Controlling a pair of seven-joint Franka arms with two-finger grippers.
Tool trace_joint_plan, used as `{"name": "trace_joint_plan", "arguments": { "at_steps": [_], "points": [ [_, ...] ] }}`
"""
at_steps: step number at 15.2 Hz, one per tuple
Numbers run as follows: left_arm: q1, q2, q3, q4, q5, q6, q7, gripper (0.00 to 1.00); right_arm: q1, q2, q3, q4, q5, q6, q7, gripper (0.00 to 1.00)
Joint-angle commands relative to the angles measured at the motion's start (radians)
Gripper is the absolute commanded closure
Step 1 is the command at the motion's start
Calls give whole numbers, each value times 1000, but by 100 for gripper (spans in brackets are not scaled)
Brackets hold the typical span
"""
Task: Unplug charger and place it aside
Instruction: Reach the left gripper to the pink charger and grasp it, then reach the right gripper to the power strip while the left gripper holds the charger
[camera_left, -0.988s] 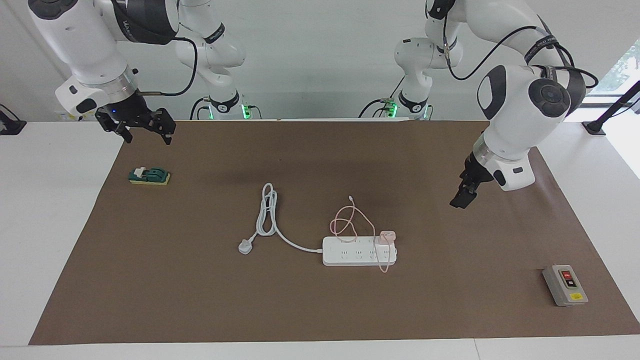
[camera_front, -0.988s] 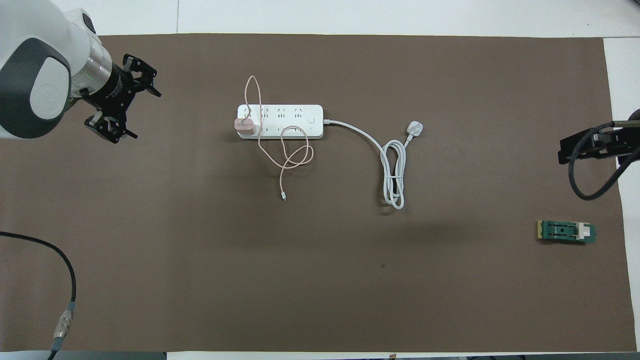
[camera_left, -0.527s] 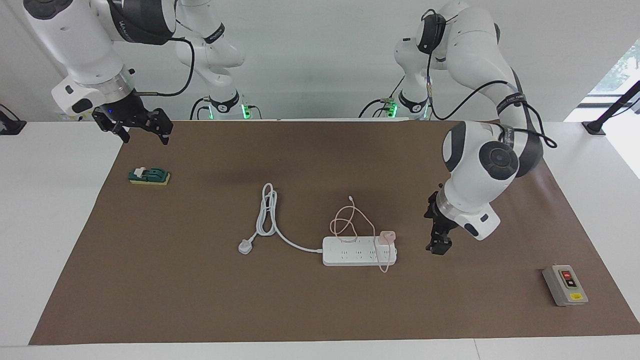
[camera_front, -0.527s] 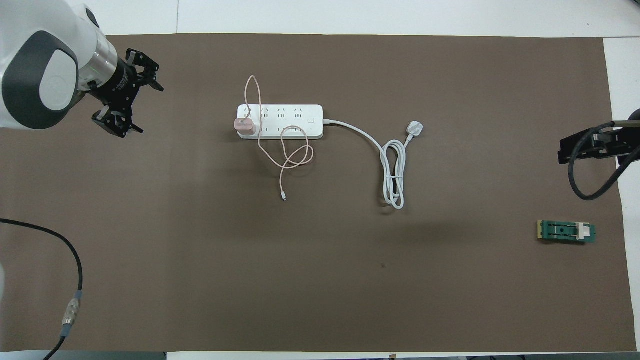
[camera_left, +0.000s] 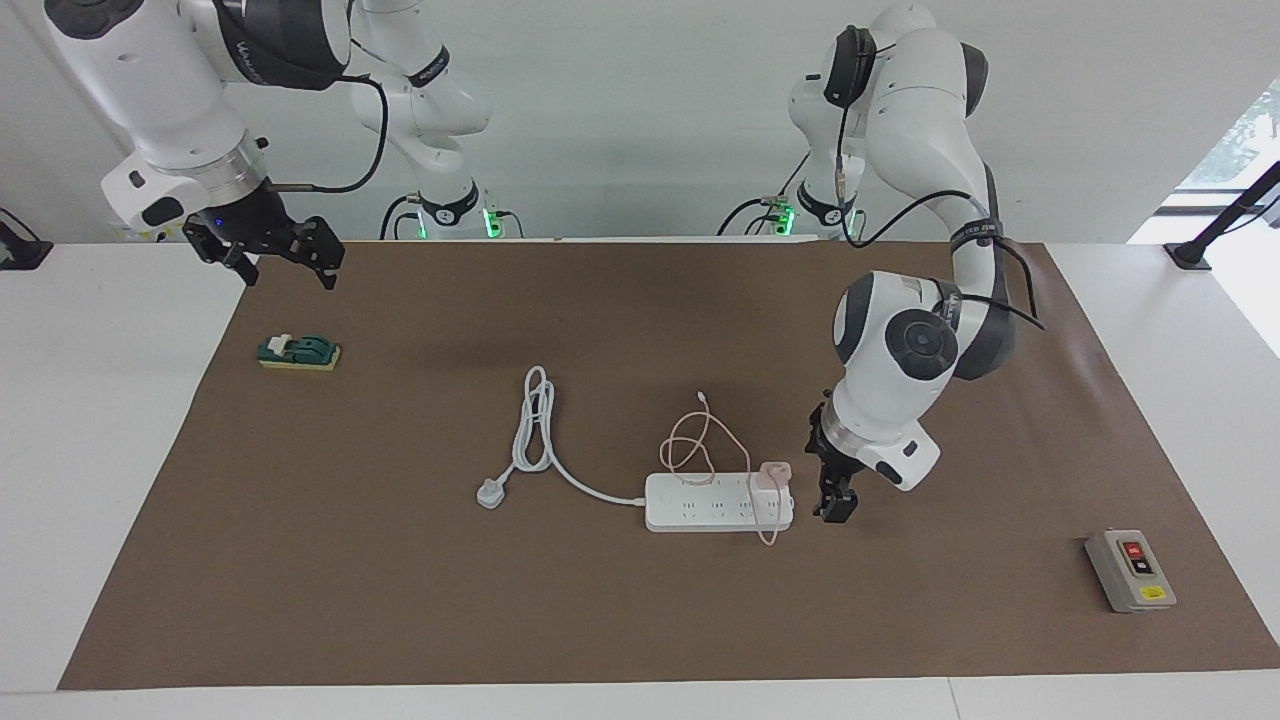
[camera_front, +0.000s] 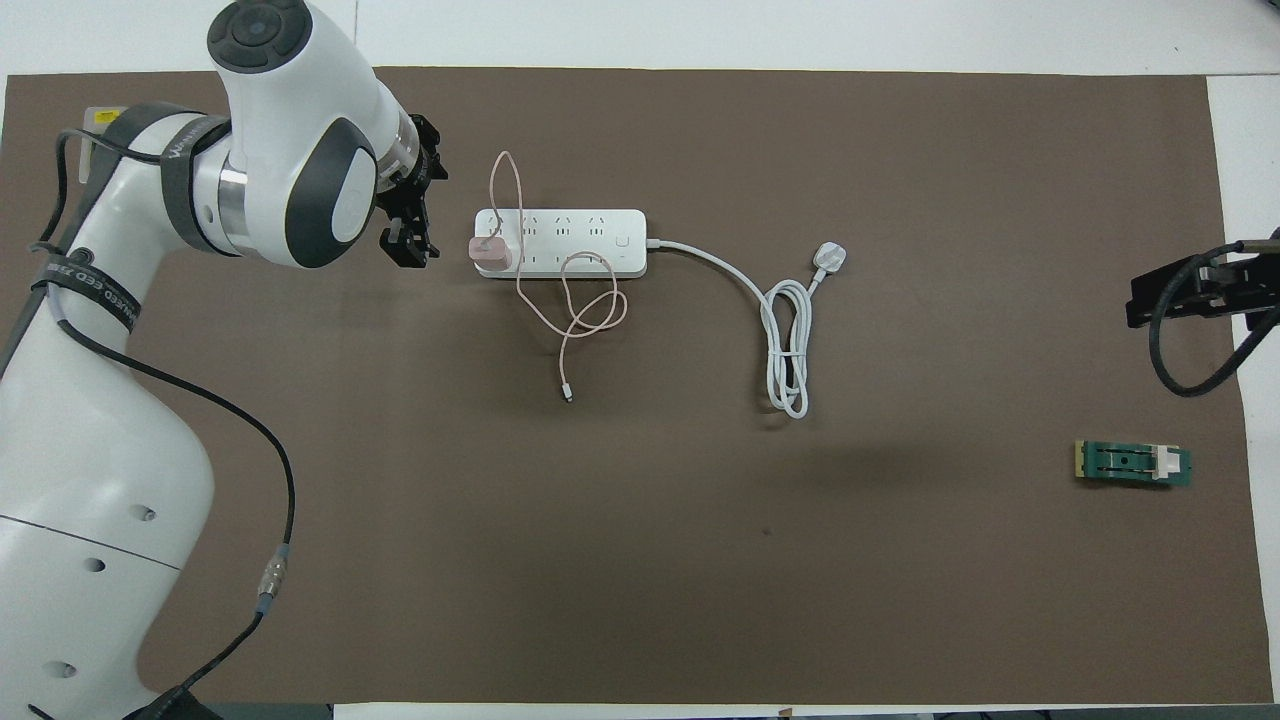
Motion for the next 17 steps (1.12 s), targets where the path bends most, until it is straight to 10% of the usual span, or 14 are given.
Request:
{"name": "trace_joint_plan", "arguments": {
  "at_steps": [1,5,17],
  "points": [
    [-36,-58,20,-106,12,65,-35,0,-7,-18,20,-20,-3,18,15,0],
    [-48,-65,20,-129,12,72,-52,0,14,-16,23,-21,-3,102,49,0],
    [-68,-90,20,-201,12,140,-90,0,134,-27,25,-46,0,133,941,0]
  ]
}}
